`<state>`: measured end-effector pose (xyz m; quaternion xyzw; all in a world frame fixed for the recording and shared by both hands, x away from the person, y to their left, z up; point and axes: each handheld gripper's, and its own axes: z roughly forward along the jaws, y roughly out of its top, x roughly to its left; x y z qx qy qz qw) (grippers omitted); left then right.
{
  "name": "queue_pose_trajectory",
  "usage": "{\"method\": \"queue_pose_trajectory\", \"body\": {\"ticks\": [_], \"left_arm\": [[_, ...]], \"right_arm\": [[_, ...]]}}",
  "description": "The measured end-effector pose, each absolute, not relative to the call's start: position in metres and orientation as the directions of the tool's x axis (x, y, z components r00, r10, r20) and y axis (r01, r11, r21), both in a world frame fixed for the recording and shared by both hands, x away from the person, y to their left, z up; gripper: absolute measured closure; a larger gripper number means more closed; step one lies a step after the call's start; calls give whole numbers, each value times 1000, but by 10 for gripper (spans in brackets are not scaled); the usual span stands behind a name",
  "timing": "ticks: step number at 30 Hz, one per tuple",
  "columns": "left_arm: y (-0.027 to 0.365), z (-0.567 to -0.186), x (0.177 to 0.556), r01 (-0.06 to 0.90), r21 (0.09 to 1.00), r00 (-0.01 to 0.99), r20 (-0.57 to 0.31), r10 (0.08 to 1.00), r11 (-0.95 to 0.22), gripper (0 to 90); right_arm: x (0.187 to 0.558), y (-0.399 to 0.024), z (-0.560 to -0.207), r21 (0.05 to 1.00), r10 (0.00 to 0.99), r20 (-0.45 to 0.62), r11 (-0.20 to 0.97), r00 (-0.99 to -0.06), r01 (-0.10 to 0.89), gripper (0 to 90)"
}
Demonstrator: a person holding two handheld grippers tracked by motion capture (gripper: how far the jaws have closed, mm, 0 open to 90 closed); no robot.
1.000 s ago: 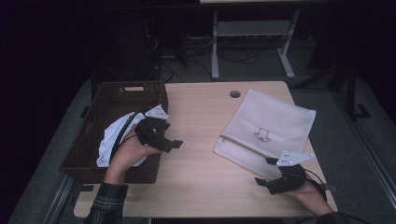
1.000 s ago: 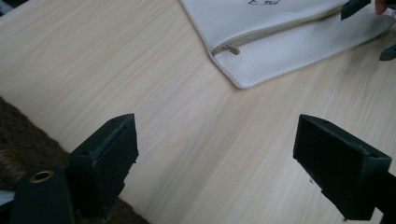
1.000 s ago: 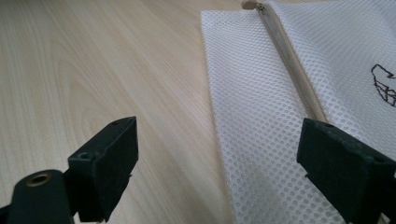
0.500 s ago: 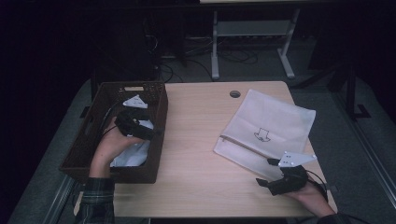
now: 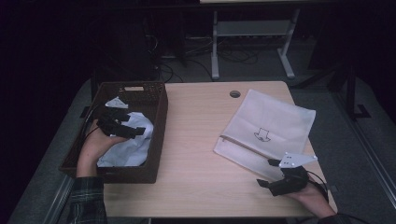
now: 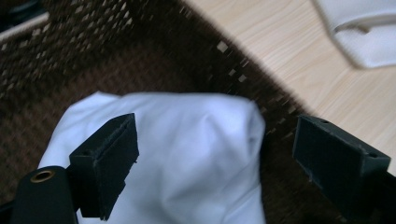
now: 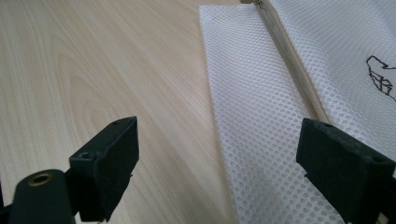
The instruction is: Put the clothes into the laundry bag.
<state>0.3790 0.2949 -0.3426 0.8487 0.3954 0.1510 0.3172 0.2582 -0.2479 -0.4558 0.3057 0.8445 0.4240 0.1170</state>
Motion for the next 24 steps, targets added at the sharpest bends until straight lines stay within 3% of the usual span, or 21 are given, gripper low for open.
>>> {"method": "queue_pose_trajectory", "body": {"ticks": [24], "left_arm": [[312,-400,390,629,551,657,2,754,-549,122]], "right_arm": [[259,-247,-456,783,604,70,460,-794,419,128]]}}
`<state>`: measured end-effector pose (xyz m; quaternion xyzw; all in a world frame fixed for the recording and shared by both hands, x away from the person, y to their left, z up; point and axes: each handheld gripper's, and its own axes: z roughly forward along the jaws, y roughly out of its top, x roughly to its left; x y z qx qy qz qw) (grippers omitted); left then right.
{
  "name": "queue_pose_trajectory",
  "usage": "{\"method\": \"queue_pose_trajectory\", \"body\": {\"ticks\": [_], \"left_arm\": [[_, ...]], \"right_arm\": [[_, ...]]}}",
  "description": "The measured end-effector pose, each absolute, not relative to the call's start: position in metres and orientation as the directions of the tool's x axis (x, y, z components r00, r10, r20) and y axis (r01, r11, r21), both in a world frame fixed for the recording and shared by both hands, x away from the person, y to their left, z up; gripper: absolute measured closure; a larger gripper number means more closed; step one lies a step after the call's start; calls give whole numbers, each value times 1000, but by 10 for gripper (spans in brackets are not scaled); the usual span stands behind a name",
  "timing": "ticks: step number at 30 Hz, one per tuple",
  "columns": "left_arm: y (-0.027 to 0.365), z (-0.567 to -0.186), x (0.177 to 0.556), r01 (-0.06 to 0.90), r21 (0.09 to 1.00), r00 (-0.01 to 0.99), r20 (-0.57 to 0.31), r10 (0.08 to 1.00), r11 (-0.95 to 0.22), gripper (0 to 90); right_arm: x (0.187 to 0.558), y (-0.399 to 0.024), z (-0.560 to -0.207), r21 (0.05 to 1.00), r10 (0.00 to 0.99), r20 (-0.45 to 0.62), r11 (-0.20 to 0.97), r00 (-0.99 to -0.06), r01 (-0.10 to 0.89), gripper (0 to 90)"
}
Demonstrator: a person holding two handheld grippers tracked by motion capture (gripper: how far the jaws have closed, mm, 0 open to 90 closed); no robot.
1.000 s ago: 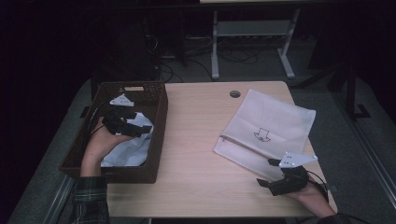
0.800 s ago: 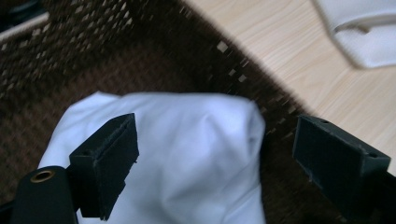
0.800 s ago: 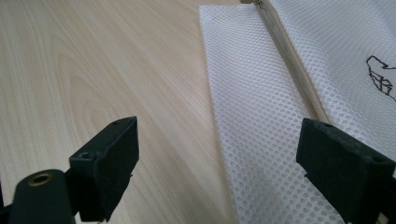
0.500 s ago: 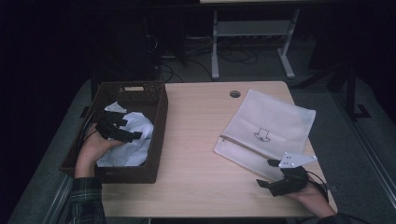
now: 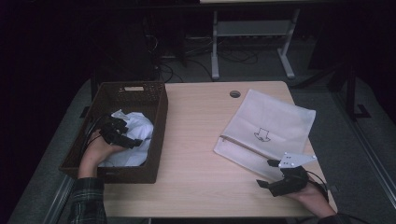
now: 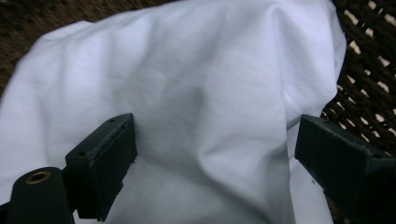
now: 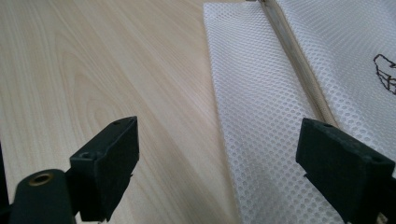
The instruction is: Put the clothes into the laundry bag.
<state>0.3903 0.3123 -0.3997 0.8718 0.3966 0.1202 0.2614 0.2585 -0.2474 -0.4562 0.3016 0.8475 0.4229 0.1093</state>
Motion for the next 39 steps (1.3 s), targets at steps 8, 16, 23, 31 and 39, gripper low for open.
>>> {"method": "queue_pose_trajectory", "body": {"ticks": [8,16,23,31,39], "left_arm": [[307,-417,391,626,515,693,-24,720,-585,22],[295,-431,393,638,427,699,29,715,-641,0],[286,-427,402,657,385,684,57,727,-648,0],[274,-438,408,677,325,673,90,734,-661,0],[276,-436,410,686,323,661,98,744,-652,64]], "right_arm": [[259,-246,-457,778,599,69,468,-798,419,128],[260,-246,-458,773,602,72,470,-795,426,128],[263,-243,-459,772,605,75,468,-793,430,128],[264,-243,-460,767,607,77,471,-791,436,130],[263,-243,-460,768,604,76,472,-793,432,131]]}}
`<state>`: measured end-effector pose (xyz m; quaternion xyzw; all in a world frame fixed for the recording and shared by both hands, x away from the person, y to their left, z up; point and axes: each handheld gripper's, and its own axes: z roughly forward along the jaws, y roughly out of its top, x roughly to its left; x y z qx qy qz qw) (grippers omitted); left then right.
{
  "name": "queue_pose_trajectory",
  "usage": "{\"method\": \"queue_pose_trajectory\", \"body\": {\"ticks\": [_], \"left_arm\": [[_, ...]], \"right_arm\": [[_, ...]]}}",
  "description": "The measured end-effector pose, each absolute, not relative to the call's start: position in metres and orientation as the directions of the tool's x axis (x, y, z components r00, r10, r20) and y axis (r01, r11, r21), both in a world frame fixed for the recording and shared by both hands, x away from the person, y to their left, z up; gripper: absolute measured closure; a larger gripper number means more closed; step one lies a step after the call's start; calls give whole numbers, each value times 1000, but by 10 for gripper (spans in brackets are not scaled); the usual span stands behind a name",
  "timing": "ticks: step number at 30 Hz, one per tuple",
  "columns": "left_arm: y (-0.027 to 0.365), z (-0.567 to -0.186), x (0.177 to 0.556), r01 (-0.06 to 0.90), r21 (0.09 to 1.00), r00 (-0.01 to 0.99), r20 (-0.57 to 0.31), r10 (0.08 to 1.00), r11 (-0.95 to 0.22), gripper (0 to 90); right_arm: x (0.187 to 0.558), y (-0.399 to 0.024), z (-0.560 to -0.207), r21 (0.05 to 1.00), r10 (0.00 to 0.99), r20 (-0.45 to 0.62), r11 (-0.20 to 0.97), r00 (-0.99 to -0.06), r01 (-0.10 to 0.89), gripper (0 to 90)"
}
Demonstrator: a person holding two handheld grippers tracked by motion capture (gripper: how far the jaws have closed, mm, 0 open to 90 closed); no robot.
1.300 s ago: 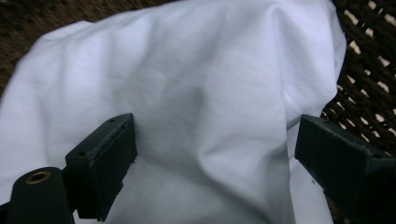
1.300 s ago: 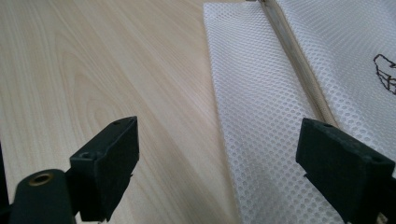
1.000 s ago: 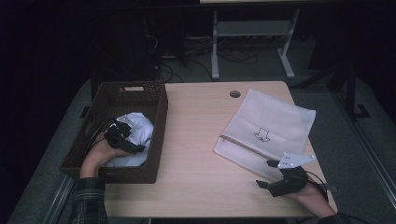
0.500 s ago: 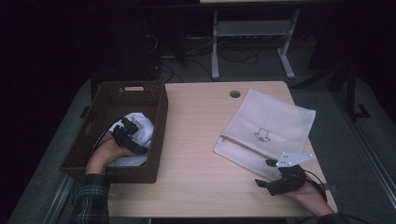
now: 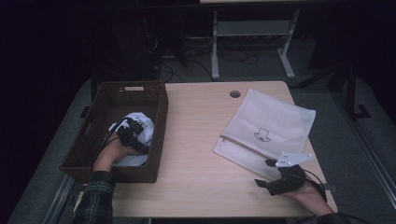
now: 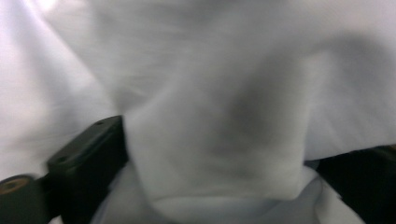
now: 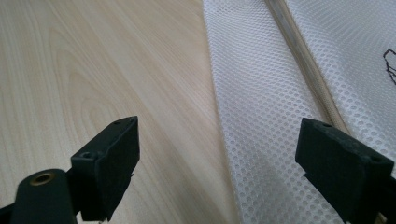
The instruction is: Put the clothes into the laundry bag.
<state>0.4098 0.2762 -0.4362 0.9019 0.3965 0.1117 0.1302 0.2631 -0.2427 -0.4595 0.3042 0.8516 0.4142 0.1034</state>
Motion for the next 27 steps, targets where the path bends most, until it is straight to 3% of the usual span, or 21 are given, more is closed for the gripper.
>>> {"method": "queue_pose_trajectory", "body": {"ticks": [6,7,10,15,27], "left_arm": [[283,-430,409,696,343,647,82,758,-631,257],[284,-428,409,699,350,643,76,762,-624,344],[286,-426,409,702,352,642,63,764,-619,489],[286,-422,408,713,354,629,59,775,-605,658],[295,-408,405,716,411,614,14,789,-564,743]], "right_arm": [[263,-243,-460,768,604,76,472,-794,433,133],[263,-243,-460,767,605,77,472,-793,435,133],[263,-243,-460,767,606,77,472,-792,436,134],[263,-243,-460,767,606,78,471,-791,437,134],[264,-244,-460,766,611,81,468,-788,441,135]]}}
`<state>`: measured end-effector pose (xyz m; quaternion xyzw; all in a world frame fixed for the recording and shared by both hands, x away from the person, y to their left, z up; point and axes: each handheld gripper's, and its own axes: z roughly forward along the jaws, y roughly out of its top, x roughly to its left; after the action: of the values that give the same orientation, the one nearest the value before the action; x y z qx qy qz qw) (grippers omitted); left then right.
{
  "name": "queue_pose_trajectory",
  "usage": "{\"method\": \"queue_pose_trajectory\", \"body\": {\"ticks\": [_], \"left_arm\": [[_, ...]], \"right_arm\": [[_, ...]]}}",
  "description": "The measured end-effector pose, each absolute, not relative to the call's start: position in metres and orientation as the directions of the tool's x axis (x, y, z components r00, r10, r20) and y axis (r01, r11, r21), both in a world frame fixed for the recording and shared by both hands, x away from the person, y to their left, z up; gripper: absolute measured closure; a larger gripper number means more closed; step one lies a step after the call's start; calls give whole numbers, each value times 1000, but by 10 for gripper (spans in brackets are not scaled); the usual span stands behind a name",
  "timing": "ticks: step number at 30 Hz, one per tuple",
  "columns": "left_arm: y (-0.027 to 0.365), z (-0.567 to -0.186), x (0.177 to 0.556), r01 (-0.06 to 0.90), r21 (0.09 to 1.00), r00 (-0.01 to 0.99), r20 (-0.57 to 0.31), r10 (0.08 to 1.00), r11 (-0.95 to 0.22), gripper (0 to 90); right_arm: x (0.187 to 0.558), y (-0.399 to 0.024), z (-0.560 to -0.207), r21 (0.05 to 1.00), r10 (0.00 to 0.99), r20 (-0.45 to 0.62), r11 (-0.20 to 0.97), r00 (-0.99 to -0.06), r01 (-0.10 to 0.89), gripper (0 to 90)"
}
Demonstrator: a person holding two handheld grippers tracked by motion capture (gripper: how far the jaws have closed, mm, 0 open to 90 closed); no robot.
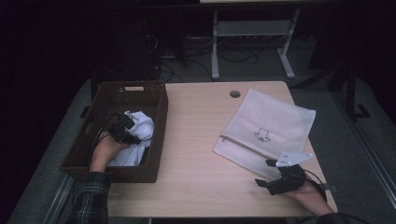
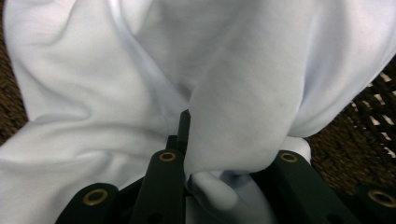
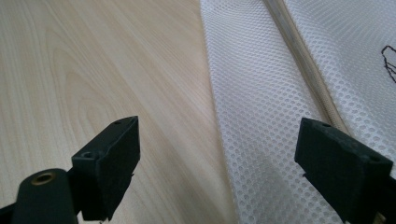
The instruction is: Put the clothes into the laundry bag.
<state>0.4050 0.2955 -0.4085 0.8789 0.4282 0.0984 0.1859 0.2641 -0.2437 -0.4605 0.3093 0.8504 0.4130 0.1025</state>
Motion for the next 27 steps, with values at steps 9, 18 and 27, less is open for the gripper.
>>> {"method": "queue_pose_trajectory", "body": {"ticks": [9,18,27], "left_arm": [[314,-386,397,704,501,599,-40,799,-503,751],[330,-365,387,683,584,594,-95,799,-438,753],[341,-337,381,643,659,599,-116,792,-389,753]], "right_arm": [[263,-245,-460,769,611,81,464,-787,440,135],[262,-246,-460,769,621,84,457,-779,447,135],[263,-246,-460,770,621,84,455,-779,447,135]]}}
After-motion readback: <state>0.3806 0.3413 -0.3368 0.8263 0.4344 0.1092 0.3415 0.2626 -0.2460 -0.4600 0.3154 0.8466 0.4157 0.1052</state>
